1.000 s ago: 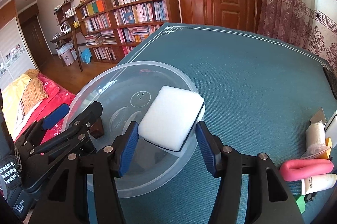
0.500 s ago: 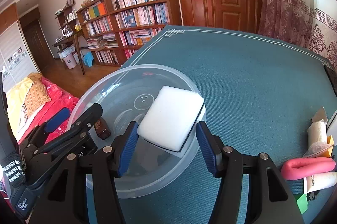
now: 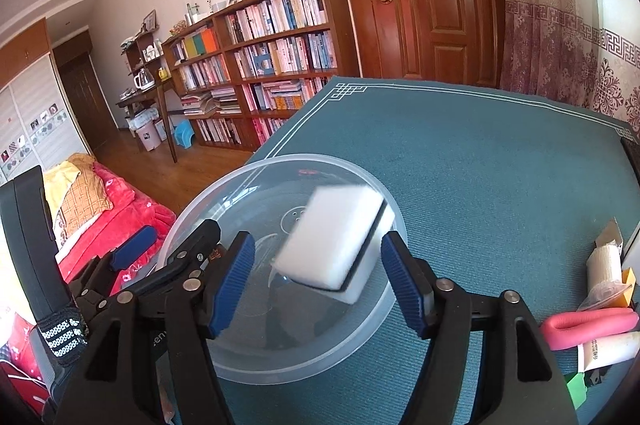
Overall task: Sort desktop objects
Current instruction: 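Lower the white sponge into the clear bowl and open the right tool, then move both open tools back toward the pile of items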
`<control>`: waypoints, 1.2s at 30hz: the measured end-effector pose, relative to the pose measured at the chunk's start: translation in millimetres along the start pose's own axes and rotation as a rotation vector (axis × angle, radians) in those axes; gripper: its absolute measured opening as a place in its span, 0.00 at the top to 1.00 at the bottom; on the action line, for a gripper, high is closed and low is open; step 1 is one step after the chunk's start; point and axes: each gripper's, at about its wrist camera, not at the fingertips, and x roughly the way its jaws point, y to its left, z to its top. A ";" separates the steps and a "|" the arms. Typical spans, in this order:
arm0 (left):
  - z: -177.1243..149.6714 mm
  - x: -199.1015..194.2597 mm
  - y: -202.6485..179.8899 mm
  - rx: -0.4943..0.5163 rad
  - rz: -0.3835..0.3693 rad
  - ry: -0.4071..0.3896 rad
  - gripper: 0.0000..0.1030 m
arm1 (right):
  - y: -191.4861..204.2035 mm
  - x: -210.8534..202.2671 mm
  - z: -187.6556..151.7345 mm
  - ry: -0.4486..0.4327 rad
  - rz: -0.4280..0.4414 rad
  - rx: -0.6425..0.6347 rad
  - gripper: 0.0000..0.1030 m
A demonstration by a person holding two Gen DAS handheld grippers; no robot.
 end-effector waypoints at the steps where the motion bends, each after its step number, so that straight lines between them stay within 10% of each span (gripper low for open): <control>1: 0.0 -0.1 0.7 -0.002 0.000 -0.001 0.20 | -0.2 -1.1 0.3 -0.006 -0.003 0.000 0.26; 26: -1.5 -11.7 -12.2 0.044 -0.007 -0.059 0.17 | -62.3 -44.4 -26.7 -0.028 -0.175 0.155 0.24; 36: -3.6 -33.3 -45.7 0.122 -0.092 -0.077 0.01 | -96.0 -80.8 -47.5 -0.054 -0.244 0.230 0.24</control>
